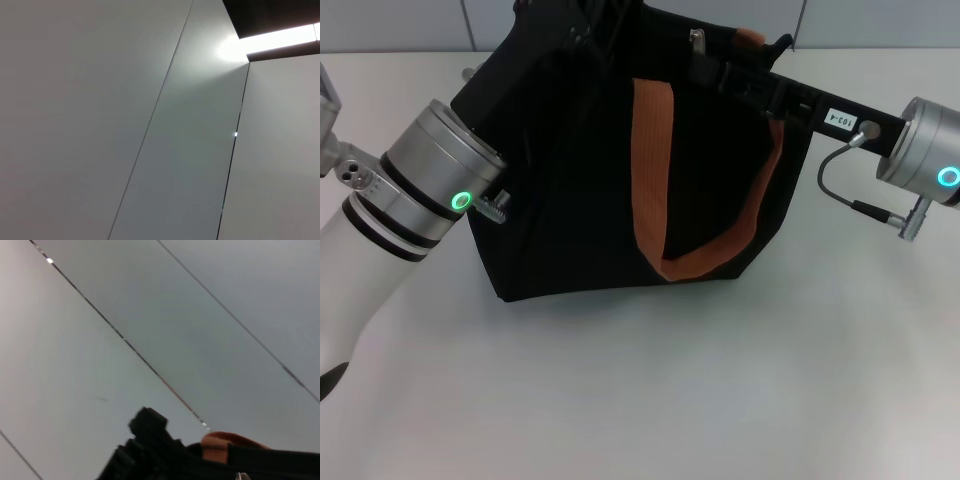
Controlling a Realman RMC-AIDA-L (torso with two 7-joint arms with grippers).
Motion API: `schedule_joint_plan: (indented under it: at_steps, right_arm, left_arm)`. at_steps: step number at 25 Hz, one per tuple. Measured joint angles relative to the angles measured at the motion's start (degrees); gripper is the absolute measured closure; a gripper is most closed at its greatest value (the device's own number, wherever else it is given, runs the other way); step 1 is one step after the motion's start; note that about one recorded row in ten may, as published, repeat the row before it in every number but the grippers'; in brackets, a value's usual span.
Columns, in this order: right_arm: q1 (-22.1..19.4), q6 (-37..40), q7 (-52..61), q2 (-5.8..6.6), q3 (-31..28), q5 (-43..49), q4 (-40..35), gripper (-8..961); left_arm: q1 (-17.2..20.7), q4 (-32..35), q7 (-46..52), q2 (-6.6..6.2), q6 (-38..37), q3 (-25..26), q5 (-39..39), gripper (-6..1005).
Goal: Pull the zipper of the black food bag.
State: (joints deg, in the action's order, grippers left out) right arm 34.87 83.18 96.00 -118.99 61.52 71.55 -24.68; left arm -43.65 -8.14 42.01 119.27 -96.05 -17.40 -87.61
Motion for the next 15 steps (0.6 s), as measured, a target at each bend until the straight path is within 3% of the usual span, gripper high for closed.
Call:
schedule_joint_plan:
  at_steps: [15]
  right_arm:
    - [-0.35,-2.60,0.64,-0.01,-0.29,0.09,-0.20,954]
  left_arm:
    - [1.40,0.25,0.00,0.00,-0.56,-0.01,-0.01,795]
